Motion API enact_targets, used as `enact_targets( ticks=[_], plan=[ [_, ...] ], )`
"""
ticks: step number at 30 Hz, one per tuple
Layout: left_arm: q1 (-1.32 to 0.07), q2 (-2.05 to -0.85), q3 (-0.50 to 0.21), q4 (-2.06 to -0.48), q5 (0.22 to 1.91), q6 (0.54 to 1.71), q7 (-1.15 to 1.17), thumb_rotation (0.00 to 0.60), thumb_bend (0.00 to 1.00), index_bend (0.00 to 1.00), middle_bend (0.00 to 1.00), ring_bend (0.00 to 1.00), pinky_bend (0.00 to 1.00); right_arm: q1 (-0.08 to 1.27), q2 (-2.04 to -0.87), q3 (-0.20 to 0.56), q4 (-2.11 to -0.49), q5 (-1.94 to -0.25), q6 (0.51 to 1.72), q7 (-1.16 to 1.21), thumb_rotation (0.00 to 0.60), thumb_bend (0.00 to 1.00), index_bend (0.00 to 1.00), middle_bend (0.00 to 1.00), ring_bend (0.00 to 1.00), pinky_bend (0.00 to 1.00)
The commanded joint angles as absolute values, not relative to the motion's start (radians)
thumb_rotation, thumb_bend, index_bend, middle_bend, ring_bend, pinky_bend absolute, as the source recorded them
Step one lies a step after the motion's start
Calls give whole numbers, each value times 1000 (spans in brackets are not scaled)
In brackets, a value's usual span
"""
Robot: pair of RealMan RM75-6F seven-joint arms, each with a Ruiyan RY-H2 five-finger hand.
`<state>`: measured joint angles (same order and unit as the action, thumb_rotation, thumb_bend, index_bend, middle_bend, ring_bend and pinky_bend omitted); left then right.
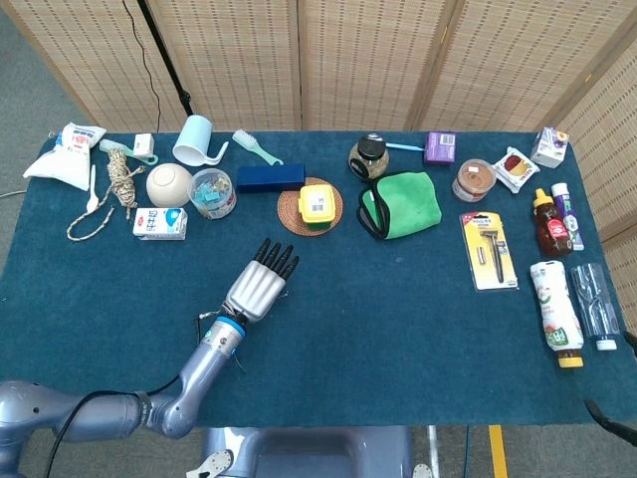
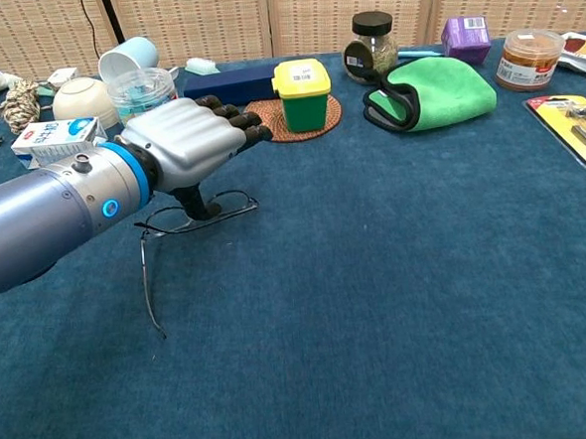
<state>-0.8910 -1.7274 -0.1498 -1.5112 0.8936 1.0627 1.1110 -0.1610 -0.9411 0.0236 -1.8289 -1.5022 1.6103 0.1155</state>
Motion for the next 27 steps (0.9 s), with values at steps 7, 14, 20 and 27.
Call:
enact_targets(
  ticks=[7,14,20,27],
  plan=[
    [-886,-1698,-120,-1499,917,1049,1039,547,300,0,0,0,0,-122,-941,13,-1859,-1557,1573,67,600,221,89,0,0,0],
    [-866,-1633,-116,-1579,963,1038,920,542,300,0,0,0,0,-103,-932,9,-1877,-1582,1559,39,600,220,96,0,0,0],
    [-836,-1498,-86,-1704,1028,1023,827,547,284,0,0,0,0,-94,-941,6,-1874,-1577,1547,40,600,220,97,0,0,0],
    [-799,-1286,-13,-1833,1125,942,674,494,250,0,0,0,0,-83,-950,8,-1873,-1568,1539,35,600,221,97,0,0,0]
  ],
)
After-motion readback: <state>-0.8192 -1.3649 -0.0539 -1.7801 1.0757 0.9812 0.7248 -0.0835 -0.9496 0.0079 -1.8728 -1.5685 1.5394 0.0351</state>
